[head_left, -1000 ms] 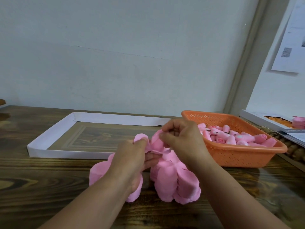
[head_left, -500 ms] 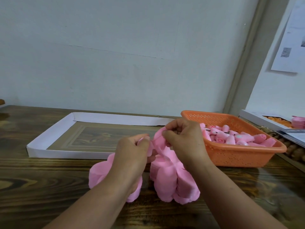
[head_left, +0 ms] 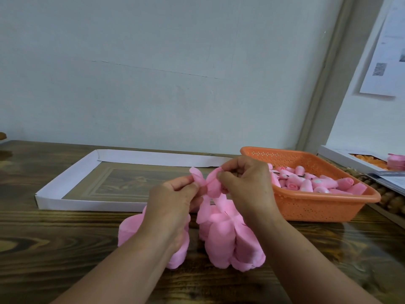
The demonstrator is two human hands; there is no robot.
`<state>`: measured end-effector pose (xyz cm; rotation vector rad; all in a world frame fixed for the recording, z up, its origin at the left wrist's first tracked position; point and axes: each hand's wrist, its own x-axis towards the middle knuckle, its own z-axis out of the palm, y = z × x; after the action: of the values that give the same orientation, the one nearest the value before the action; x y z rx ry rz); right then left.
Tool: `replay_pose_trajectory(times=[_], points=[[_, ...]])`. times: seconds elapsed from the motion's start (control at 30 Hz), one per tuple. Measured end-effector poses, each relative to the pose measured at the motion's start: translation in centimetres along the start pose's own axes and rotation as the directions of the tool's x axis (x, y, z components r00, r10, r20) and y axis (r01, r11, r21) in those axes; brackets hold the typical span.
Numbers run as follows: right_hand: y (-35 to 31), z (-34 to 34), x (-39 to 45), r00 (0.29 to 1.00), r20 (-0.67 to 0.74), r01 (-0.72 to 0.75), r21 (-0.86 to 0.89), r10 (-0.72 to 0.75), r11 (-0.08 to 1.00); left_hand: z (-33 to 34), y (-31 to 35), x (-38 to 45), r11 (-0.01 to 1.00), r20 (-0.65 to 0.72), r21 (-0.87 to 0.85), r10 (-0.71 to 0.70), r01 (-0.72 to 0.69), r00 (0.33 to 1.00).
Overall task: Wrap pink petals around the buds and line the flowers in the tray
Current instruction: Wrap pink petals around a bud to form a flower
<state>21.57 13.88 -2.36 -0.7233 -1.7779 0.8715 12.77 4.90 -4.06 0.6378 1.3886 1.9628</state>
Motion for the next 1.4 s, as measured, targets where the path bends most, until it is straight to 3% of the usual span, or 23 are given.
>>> replay_pose_trajectory(times=[0.23,0.63,0.77,1.0,1.17,1.4], points=[[-0.44,0.27,-0.36,0.998,0.059,0.005,0.032,-0.006,0.999,-0.06,-0.04,-0.13,0.987,0.012,0.161,0.025,-0.026,1.0],[-0.48,0.0,-0.3,0.998,0.061,-0.028,0.046,0.025,0.999,0.06,0.05,-0.31,0.964,0.089,0.231,0.115,-0.133,0.989],[-0.58,-0.11,-0.32,0.997,0.072,-0.035,0.078,0.029,0.996,-0.27,-0.03,0.2,0.964,0.046,0.235,0.119,-0.126,0.992],[-0.71,-0.07,-0.41,0.997,0.071,-0.03,0.097,0.023,0.995,-0.2,0.15,-0.29,0.968,0.126,0.191,0.14,-0.162,0.982],[-0.76,0.13,-0.66,0.997,0.075,-0.032,0.092,0.025,0.995,-0.01,-0.14,-0.65,0.961,0.122,0.127,0.229,-0.244,0.966],[-0.88,0.28,-0.79,0.998,0.065,-0.013,0.038,0.01,0.999,-0.52,-0.66,-0.27,0.844,0.089,0.376,0.377,-0.382,0.922]])
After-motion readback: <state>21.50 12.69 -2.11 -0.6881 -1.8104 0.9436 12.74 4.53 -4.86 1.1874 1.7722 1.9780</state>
